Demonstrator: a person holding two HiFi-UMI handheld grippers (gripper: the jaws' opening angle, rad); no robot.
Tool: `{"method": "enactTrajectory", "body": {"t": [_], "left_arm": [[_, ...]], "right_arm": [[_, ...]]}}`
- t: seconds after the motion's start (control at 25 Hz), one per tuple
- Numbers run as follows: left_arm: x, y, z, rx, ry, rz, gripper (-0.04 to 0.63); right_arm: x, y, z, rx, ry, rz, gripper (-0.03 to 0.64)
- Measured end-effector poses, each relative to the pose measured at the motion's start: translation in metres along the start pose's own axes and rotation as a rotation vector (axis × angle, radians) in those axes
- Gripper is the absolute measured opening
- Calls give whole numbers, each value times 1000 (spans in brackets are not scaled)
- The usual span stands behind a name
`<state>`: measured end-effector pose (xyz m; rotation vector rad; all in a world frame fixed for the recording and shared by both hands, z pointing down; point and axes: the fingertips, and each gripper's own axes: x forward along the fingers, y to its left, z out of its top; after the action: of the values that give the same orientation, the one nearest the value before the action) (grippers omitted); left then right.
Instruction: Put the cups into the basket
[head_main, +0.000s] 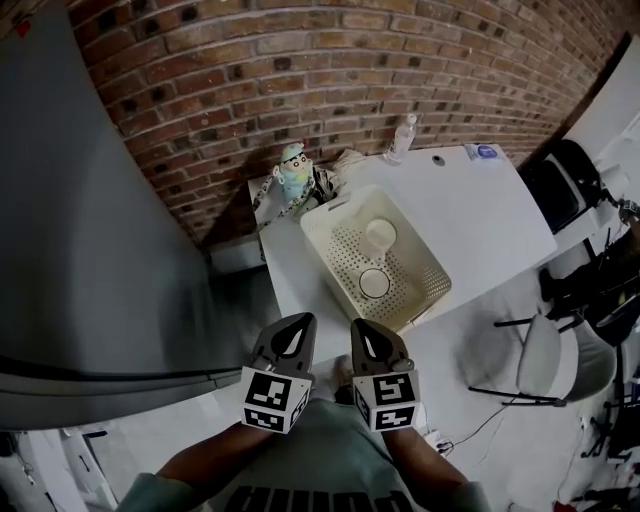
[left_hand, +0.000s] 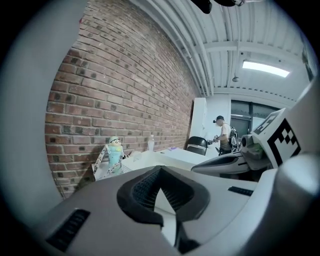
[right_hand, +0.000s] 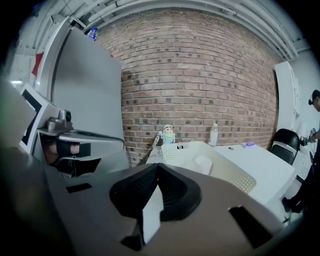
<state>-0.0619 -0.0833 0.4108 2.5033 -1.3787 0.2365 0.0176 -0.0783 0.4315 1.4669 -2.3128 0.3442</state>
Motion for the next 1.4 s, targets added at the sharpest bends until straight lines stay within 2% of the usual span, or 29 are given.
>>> {"method": "enactTrajectory", "body": {"t": [0.16,0.4,0.64,0.96,1.2,1.4], "left_arm": [[-14,-15,-3,3,-9,-15,-2],[-25,-40,-2,16,-24,11,-2],[-33,-94,1,23,-46,34,-2],[-62,-162,-13,21,-49,143,-2],[-101,-163,-44,19,-12,260,-2],[-122,-162,-54,20,-3,282,-2]], "right_arm": [[-17,6,-4,-10,-5,-7,14],[-44,3,-5,-45,-30,9,14],[-87,-23,-13,-56,-63,17,14],[-146,-45,-44,-27,-84,109,14],[-164,-28,-66,-30,-74,183,14],[-175,-6,-78,-44,-64,204,14]]}}
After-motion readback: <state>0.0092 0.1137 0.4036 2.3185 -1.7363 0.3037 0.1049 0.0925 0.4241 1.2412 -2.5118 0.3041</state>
